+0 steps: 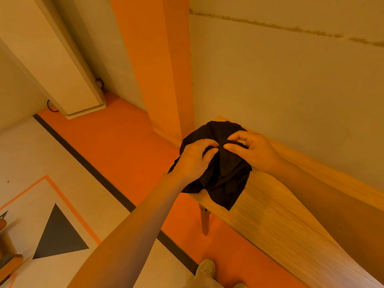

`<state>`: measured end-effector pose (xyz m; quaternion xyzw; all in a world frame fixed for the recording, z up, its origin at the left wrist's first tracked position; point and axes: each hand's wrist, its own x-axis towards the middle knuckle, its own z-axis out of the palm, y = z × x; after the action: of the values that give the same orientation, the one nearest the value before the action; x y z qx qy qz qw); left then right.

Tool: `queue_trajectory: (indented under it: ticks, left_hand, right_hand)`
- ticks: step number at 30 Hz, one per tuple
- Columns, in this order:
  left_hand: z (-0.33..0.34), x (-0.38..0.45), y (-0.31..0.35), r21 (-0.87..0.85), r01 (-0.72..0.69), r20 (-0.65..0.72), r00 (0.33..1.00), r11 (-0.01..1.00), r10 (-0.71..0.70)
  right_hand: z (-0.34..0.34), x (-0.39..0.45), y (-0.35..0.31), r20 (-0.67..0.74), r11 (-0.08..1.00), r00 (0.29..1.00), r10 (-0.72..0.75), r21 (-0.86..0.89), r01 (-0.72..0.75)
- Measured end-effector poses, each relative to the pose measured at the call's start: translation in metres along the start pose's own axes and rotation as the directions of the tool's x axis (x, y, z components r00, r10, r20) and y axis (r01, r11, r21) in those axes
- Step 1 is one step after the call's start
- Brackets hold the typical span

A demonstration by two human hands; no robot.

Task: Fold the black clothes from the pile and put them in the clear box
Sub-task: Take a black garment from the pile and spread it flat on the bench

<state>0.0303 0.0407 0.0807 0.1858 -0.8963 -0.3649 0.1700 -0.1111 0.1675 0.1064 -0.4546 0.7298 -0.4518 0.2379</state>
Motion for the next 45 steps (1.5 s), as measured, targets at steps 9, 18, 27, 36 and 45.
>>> queue_trajectory:
  ticks: [9, 18, 27, 36, 45]
  left_hand:
    - [-0.014, 0.017, 0.009, 0.135, -0.12, -0.082, 0.988, 0.984, 0.131]
    - [-0.018, 0.09, 0.1, -0.031, -0.237, 0.115, 0.964, 0.971, 0.239]
    - [0.005, 0.146, 0.226, -0.055, -0.447, 0.069, 0.89, 0.893, 0.45]
    - [0.059, 0.167, 0.33, -0.104, -0.592, 0.067, 0.798, 0.799, 0.599]
    - [0.104, 0.194, 0.362, -0.033, -0.604, 0.03, 0.796, 0.796, 0.605]
  right_hand:
    - [-0.025, -0.006, -0.004, -0.069, 0.995, 0.996, -0.048, -0.092, 0.042]
    - [-0.083, -0.012, -0.022, -0.217, 0.999, 0.975, -0.04, -0.028, 0.035]
    - [-0.204, -0.055, -0.055, -0.462, 0.974, 0.877, -0.132, -0.226, 0.028]
    - [-0.31, -0.128, -0.069, -0.602, 0.925, 0.786, -0.14, -0.363, -0.113]
    - [-0.376, -0.194, -0.038, -0.714, 0.885, 0.699, -0.044, -0.353, -0.305]
